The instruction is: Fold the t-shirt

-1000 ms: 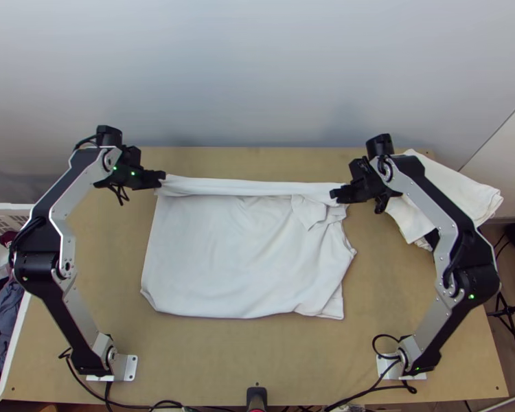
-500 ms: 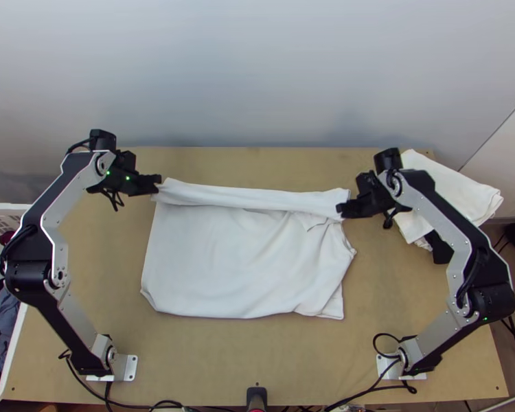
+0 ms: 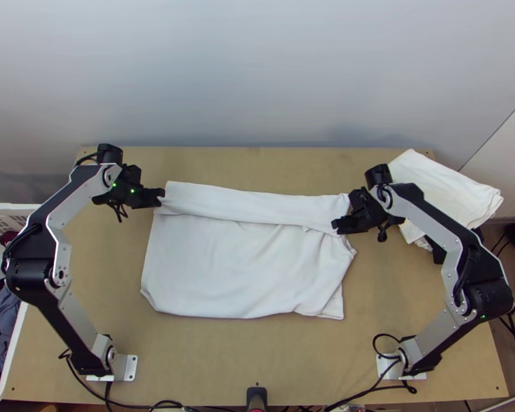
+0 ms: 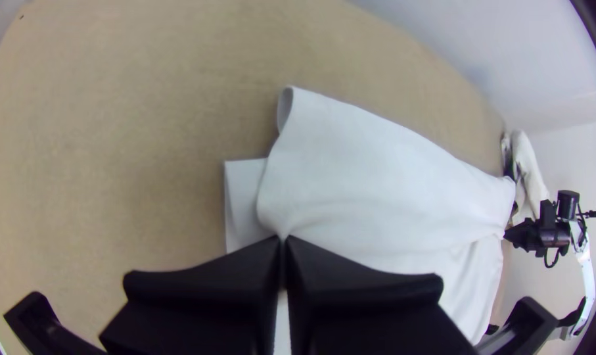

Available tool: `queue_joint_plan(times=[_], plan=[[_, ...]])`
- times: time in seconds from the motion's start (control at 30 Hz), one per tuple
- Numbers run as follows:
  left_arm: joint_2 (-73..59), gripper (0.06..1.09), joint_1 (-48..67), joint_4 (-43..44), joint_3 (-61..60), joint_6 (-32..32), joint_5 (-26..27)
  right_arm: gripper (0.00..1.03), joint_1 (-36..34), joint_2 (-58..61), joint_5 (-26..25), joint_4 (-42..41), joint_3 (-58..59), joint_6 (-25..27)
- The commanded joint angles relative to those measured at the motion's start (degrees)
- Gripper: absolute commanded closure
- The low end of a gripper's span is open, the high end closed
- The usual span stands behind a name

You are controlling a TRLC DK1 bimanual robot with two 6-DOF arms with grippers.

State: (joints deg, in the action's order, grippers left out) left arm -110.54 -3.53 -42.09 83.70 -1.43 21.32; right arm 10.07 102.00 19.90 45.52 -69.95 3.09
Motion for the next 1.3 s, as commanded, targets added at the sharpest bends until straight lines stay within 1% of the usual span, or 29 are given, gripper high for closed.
queue_joint_plan(times=[0.0, 0.03, 0.07, 0.1, 0.13, 0.17, 0.2, 0.27, 0.3, 0.33, 0.4, 0.57, 0.67, 1.0, 1.17, 1.27], plan=[[-0.11, 0.66, 0.28, 0.43, -0.82, 0.20, -0.49, 0.82, -0.05, 1.10, -0.13, -1.75, 1.05, -0.10], [-0.11, 0.51, 0.37, 0.25, -0.64, 0.20, -0.49, 0.79, -0.05, 1.19, -0.13, -1.75, 0.87, -0.10], [-0.11, 0.40, 0.45, 0.07, -0.56, 0.11, -0.40, 0.73, -0.05, 1.28, -0.13, -1.75, 0.61, -0.10], [-0.11, 0.32, 0.63, 0.07, -0.47, 0.11, -0.40, 0.64, -0.05, 1.36, -0.21, -1.75, 0.34, -0.19], [-0.11, 0.21, 0.72, -0.10, -0.47, -0.15, -0.32, 0.57, -0.13, 1.45, -0.21, -1.75, 0.08, -0.19], [-0.20, 0.14, 0.89, -0.45, -0.38, -0.33, -0.32, 0.48, -0.13, 1.54, -0.30, -1.75, -0.18, -0.10], [-0.20, 0.12, 1.33, -0.89, -0.38, -0.50, -0.23, 0.33, -0.13, 1.54, -0.30, -1.66, -0.71, -0.10], [-0.20, 0.12, 1.60, -1.07, -0.38, -0.50, -0.23, 0.26, -0.13, 1.54, -0.30, -1.48, -1.06, -0.10], [-0.11, 0.11, 1.77, -1.07, -0.38, -0.68, -0.14, 0.18, -0.13, 1.45, -0.30, -1.04, -1.50, -0.10], [-0.02, 0.11, 1.86, -1.16, -0.29, -0.85, -0.05, 0.11, -0.13, 1.45, -0.30, -0.69, -1.77, -0.10], [0.15, 0.11, 1.86, -1.86, 0.23, -1.03, 0.12, 0.04, -0.05, 1.28, -0.30, 0.63, -2.38, -0.02], [0.94, 0.10, 1.86, -5.55, 1.55, -0.77, 2.23, 0.04, -0.22, -0.66, -0.30, 1.86, -1.94, 0.60], [1.56, 0.10, 1.86, -8.54, 1.64, 1.34, 3.20, 0.04, -0.22, -2.06, -0.30, 2.82, -1.59, 1.48], [5.78, 0.11, 0.37, -11.70, -0.64, 6.53, 3.02, 0.04, 0.57, -6.11, -0.39, 5.55, 2.19, 3.24], [11.05, 0.11, 0.54, -12.93, -5.04, 10.66, 2.94, 0.04, 2.94, -11.12, -0.39, 8.01, 5.62, 3.76], [14.48, 0.11, 1.07, -14.52, -7.76, 14.97, 2.67, 0.04, 4.61, -14.72, -0.48, 9.33, 8.78, 4.20]])
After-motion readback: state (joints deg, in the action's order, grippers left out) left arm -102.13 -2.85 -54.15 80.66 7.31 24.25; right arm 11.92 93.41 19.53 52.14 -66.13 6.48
